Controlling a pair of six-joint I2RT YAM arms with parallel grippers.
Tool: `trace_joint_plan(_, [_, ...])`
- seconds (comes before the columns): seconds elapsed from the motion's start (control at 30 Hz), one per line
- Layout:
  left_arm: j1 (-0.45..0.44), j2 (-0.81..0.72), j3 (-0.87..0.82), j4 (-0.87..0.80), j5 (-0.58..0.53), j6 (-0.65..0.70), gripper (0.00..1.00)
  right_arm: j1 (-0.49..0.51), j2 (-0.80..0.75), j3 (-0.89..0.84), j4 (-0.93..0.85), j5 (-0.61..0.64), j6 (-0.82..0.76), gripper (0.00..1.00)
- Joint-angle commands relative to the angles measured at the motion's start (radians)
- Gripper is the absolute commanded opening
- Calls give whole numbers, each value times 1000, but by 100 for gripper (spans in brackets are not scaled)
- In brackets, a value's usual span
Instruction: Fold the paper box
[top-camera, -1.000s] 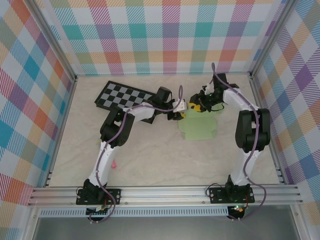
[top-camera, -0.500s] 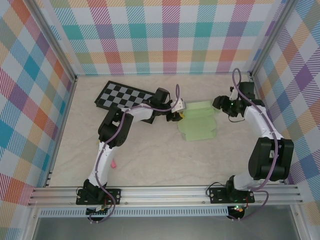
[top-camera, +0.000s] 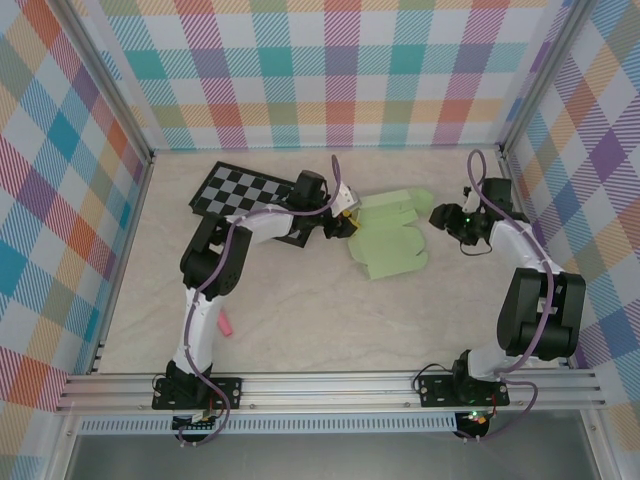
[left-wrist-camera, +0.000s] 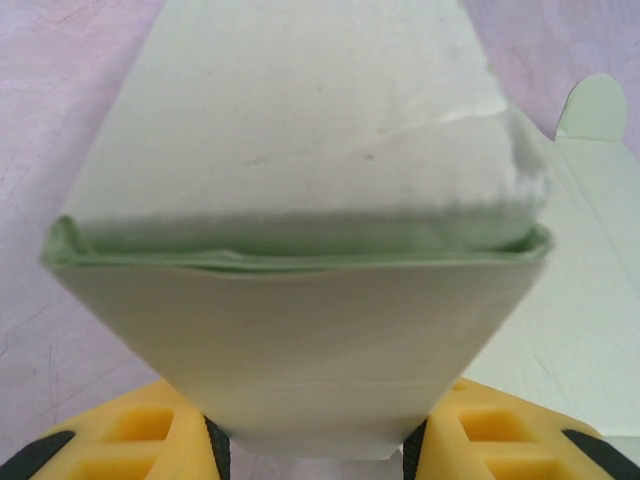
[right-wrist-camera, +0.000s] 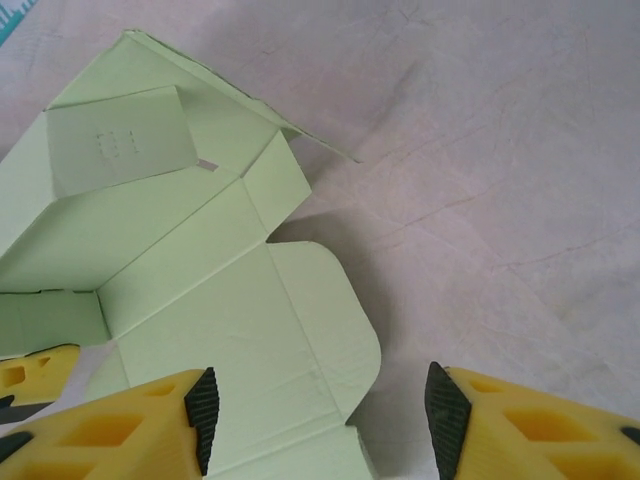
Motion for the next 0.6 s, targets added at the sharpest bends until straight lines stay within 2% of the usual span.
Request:
trace_joint_plan(0.0, [11, -69, -11, 37, 31, -108, 35, -6, 17, 27, 3, -23, -70, 60])
trace_joint_plan(0.1, [8, -69, -8, 41, 18, -139, 37, -6, 22, 1, 29, -53, -46, 60])
trace_joint_plan(0.27, [-12, -44, -41, 53, -56, -51, 37, -6, 14, -26, 73, -72, -32, 59])
trace_joint_plan(0.43, [-40, -21, -93, 74, -140, 66, 37, -6, 12, -13, 42, -37, -43, 59])
trace_joint_plan(0.5, [-49, -25, -111, 79, -161, 99, 37, -6, 14, -22, 39, 31, 13, 59])
trace_joint_plan(0.57, [-51, -26, -110, 70, -158, 110, 37, -14, 16, -52, 75, 26, 78, 56])
